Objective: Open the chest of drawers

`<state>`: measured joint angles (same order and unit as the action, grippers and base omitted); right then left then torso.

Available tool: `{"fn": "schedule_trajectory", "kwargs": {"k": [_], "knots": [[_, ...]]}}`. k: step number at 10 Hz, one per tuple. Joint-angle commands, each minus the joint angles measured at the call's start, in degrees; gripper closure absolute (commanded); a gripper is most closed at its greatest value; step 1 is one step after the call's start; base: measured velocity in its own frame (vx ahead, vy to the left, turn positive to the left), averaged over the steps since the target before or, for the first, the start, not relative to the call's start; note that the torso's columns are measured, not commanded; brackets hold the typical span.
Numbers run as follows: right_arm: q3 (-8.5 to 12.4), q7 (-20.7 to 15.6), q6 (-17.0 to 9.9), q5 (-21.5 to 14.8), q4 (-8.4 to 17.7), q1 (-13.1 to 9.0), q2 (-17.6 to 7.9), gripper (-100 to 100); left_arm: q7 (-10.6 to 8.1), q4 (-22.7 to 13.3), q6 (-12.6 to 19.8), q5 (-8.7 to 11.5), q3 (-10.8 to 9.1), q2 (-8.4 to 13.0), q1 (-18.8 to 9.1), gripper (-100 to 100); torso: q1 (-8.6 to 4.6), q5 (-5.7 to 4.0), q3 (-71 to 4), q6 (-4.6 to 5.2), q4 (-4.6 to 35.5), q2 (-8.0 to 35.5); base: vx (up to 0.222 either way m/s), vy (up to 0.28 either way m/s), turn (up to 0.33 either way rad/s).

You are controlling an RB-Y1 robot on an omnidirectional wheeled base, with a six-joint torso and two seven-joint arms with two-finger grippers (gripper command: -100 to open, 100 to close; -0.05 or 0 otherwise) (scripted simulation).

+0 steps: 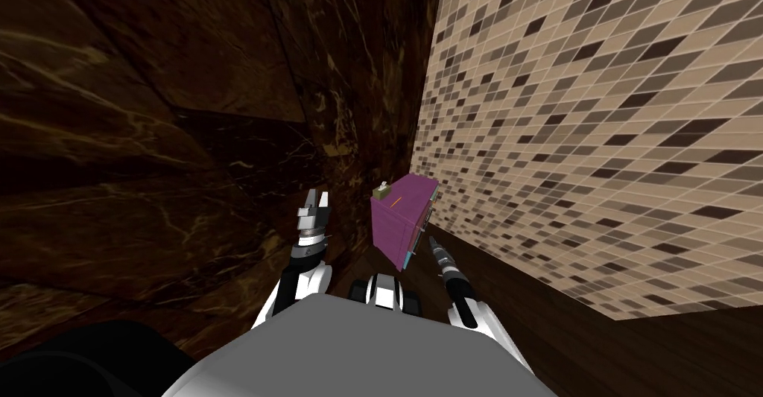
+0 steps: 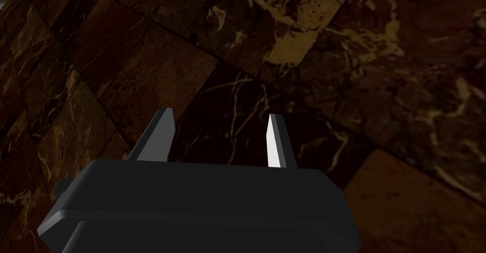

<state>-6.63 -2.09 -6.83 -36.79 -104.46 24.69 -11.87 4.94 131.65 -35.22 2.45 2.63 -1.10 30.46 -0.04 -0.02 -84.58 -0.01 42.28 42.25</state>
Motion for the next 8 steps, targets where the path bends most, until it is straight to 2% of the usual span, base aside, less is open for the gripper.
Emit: {"fn": "schedule_trajectory", "kwargs": {"k": [1,2,3,4,5,6,7,8], "knots": [[-0.22,-0.42,-3.43,-3.0,2.67,-0.55,0.01,-100,0.0,0.0,0.0,0.0,0.0,0.0,0.0,0,0.02,0.01,0.03,0.03,0.01,0.07,0.035,0.002,-0.004],[-0.86,-1.02,-5.77,-5.41,5.15,-1.28,-0.1,-100,0.0,0.0,0.0,0.0,0.0,0.0,0.0,0,0.03,0.02,0.1,0.03,0.04,0.19,0.069,0.006,0.109],[-0.86,-1.02,-7.05,-6.55,5.95,-1.28,-0.1,-100,0.0,0.0,0.0,0.0,0.0,0.0,0.0,0,0.07,0.02,0.04,-0.01,0.02,0.05,0.065,0.007,0.068],[-1.52,-1.62,-9.02,-8.57,8.0,-2.02,-0.14,-100,0.0,0.0,0.0,0.0,0.0,0.0,0.0,0,0.05,0.03,0.0,0.02,0.0,0.02,0.081,0.013,0.107],[-1.52,-1.62,-10.99,-9.64,9.09,-2.02,-0.14,-100,0.0,0.0,0.0,0.0,0.0,0.0,0.0,0,0.07,0.02,-0.03,0.01,-0.01,-0.04,0.074,0.01,0.055],[-1.52,-1.62,-10.99,-9.84,9.28,-2.02,-0.14,-100,0.0,0.0,0.0,0.0,0.0,0.0,0.0,0,0.04,0.02,-0.01,0.03,-0.01,0.01,0.035,0.006,-0.003],[-2.18,-2.2,-14.33,-11.56,11.25,-2.79,-0.12,-100,0.0,0.0,0.0,0.0,0.0,0.0,0.0,0,0.04,0.01,0.08,0.03,0.03,0.14,0.061,0.009,0.117],[-2.18,-2.2,-14.78,-12.91,12.37,-2.79,-0.12,-100,0.0,0.0,0.0,0.0,0.0,0.0,-0.01,0,0.06,0.02,0.04,-0.01,0.02,0.05,0.061,0.013,0.075]]}}
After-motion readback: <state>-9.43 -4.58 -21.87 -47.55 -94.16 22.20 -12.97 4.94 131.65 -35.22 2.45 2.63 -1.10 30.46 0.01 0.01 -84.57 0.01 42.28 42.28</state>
